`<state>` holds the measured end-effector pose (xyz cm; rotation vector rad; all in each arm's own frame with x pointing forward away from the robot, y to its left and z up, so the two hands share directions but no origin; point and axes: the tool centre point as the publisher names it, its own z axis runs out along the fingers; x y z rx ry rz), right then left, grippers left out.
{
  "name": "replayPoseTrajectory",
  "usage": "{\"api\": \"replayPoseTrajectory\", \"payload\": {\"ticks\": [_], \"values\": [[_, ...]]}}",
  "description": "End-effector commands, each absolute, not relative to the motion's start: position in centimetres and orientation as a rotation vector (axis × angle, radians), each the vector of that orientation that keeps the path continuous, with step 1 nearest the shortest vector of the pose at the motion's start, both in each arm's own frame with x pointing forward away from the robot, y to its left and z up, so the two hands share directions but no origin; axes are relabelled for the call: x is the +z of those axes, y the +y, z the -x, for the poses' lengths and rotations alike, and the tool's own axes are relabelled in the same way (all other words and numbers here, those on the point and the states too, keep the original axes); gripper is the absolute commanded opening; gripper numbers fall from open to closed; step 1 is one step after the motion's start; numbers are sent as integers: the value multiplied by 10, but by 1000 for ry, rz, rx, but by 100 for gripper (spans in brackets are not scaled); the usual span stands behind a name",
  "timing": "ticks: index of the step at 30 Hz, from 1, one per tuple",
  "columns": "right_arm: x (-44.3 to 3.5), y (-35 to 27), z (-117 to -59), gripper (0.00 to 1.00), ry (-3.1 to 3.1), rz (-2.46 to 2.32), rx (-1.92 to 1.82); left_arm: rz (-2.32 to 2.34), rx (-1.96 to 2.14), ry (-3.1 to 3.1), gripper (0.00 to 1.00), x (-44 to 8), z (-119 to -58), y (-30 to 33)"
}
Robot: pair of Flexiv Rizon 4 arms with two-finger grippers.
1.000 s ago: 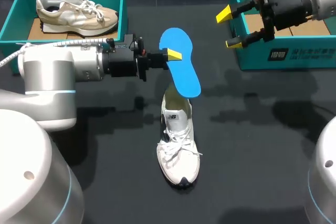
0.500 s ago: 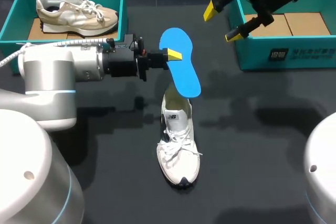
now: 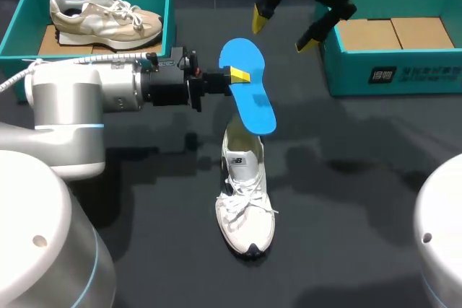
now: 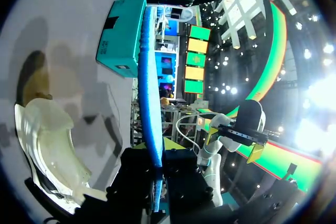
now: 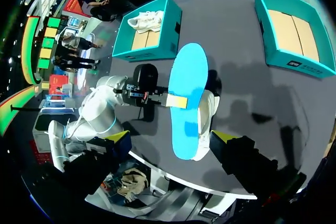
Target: Take the shoe out of the shoebox, open the shoe tongue, remove and reinsert the insole, then place the shoe into the shoebox
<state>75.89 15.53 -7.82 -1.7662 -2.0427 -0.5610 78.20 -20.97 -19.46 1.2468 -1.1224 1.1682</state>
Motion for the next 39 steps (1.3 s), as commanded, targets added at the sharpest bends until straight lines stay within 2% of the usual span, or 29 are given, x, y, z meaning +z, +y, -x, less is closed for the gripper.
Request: {"api": "replayPoseTrajectory", "payload": {"ticks": [1,23,39], "values": [[-79,171,-764,100,-2210,1925,-310,-1246,1170,-1122,0,-196,-782,-211],[-71,211,-760,100,-2322,2129,-38,-1246,1170,-1122,0,-196,-782,-211],[-74,208,-754,100,-2302,2144,-123,-1246,1170,-1122,0,-196,-782,-211]]}}
